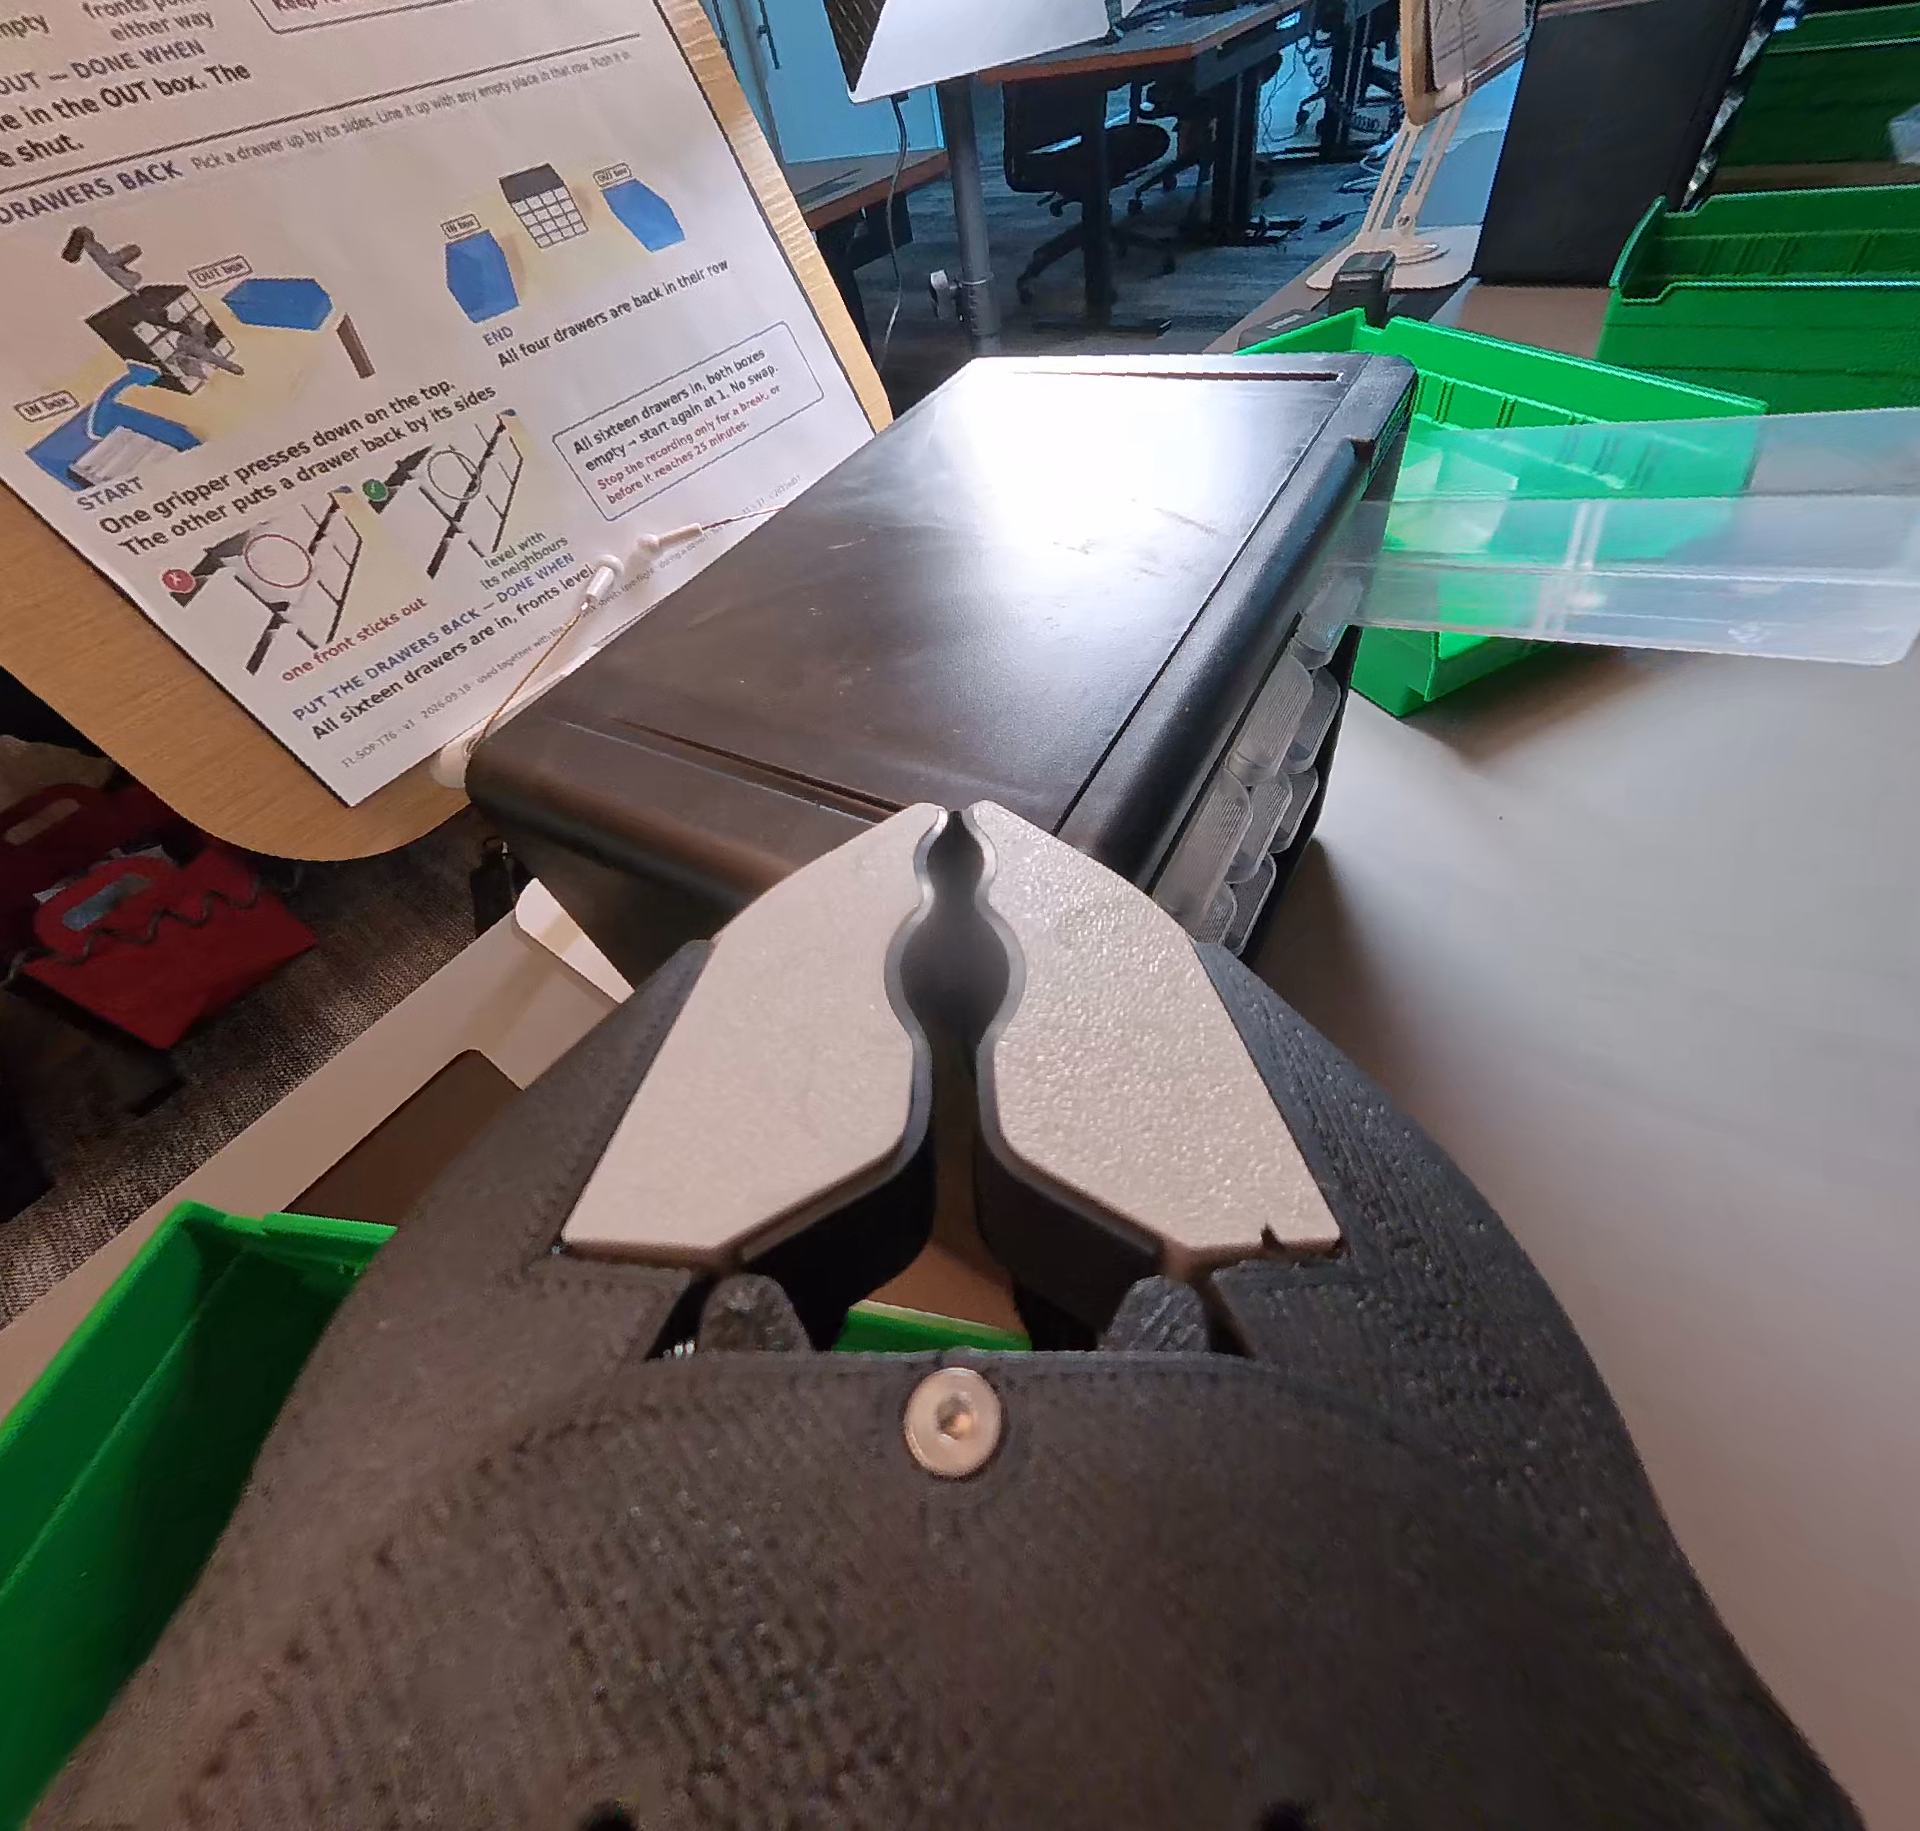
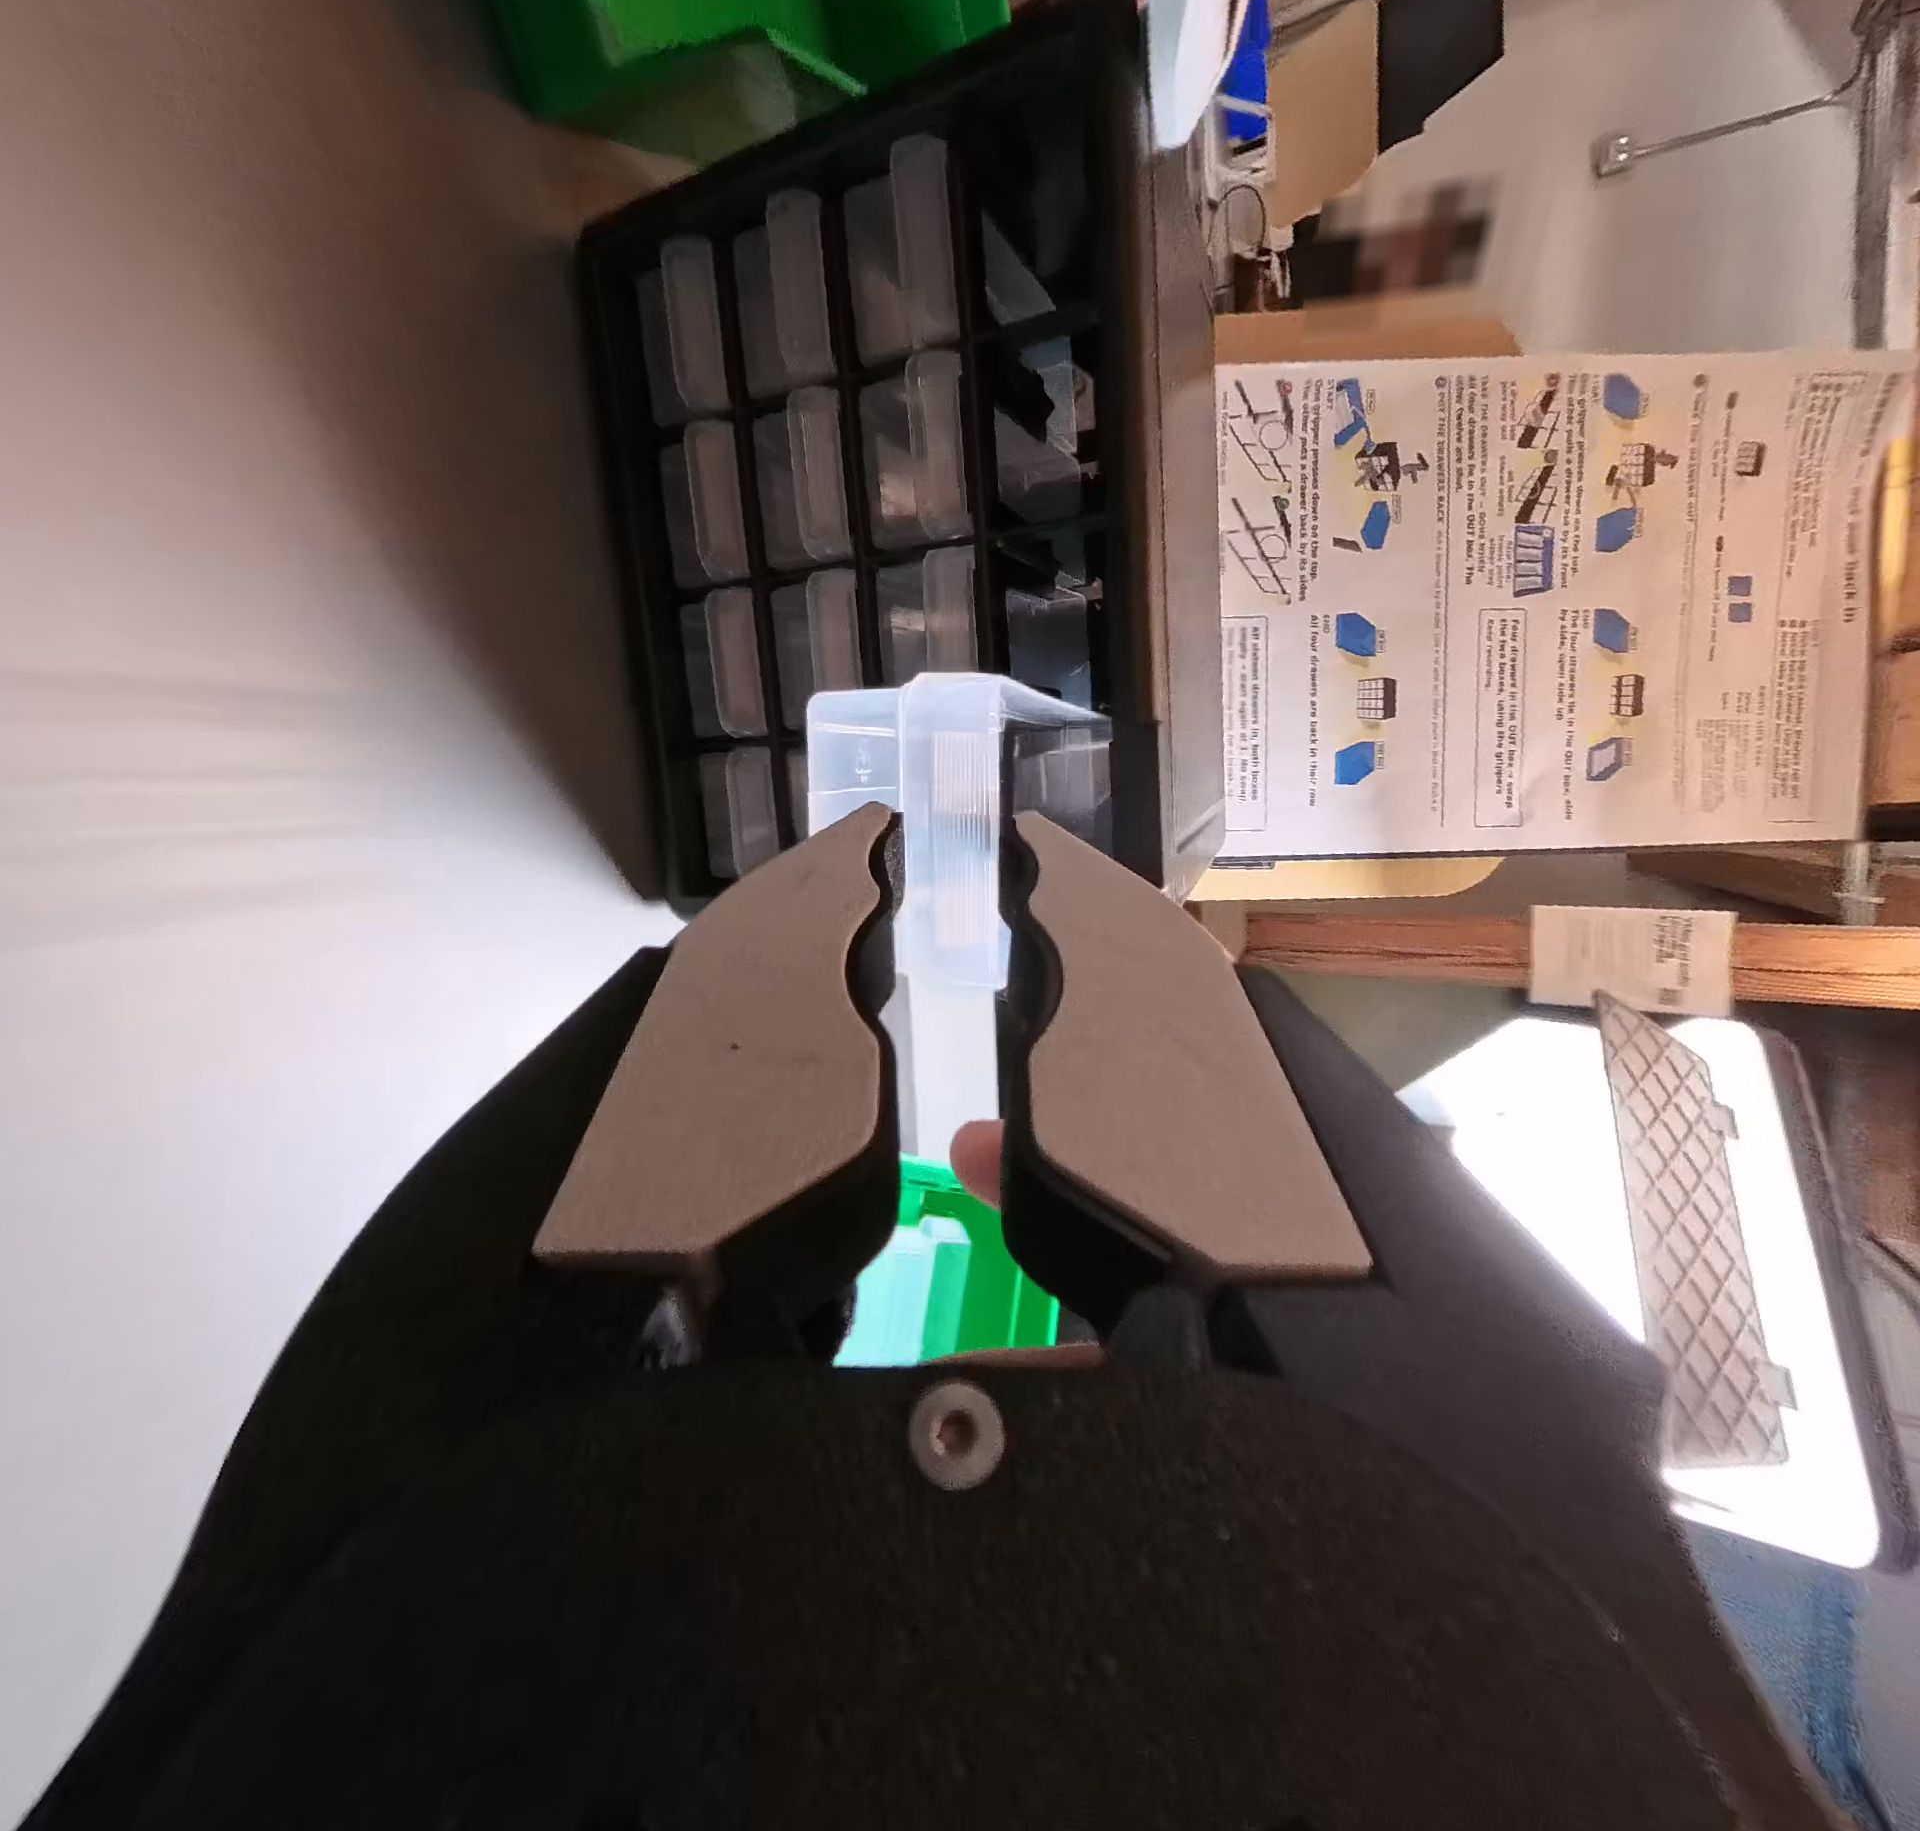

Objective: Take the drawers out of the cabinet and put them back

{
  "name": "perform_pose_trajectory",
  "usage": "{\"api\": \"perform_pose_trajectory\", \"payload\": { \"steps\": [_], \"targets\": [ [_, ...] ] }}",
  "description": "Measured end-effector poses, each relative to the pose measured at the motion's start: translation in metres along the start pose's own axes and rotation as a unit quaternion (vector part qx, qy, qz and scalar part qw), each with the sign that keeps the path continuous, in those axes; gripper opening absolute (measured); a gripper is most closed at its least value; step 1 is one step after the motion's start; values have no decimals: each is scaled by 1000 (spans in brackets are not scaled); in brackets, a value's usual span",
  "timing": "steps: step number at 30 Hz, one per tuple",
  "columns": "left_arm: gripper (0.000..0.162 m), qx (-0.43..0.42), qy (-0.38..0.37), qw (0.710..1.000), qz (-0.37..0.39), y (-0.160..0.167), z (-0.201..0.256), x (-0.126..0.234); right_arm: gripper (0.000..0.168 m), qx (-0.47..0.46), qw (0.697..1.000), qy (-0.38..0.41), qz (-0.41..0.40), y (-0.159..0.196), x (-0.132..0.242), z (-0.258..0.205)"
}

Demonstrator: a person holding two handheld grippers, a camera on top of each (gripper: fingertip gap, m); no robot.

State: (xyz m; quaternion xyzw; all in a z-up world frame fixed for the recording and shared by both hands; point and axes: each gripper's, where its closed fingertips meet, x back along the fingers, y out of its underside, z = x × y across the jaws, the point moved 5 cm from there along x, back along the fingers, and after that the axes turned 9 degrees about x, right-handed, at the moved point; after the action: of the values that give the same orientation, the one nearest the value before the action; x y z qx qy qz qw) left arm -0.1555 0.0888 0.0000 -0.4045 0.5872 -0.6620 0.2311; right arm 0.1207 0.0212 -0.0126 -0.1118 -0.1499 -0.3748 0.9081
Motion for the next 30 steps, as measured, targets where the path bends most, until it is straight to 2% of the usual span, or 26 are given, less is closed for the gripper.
{"api": "perform_pose_trajectory", "payload": {
  "steps": [9, 19, 23, 26, 30],
  "targets": [
    [0, -1, -3, 1000, 0, 0, 1, 0, 17, -111, 993, -41, 30, 4, 10, 40],
    [0, -2, 0, 1000, 0, 0, 1, 1, 13, -167, 986, 6, 17, 4, 38, 21],
    [0, -2, 0, 1000, 0, 0, 1, 1, 3, -198, 978, 38, -57, 24, 55, 24],
    [0, -2, -2, 1000, 0, 0, 1, 1, 2, -249, 960, 40, -119, 47, 58, 25],
    [0, -3, -3, 1000, 0, 0, 2, 1, 2, -236, 949, 54, -204, 82, 53, 23]
  ]
}}
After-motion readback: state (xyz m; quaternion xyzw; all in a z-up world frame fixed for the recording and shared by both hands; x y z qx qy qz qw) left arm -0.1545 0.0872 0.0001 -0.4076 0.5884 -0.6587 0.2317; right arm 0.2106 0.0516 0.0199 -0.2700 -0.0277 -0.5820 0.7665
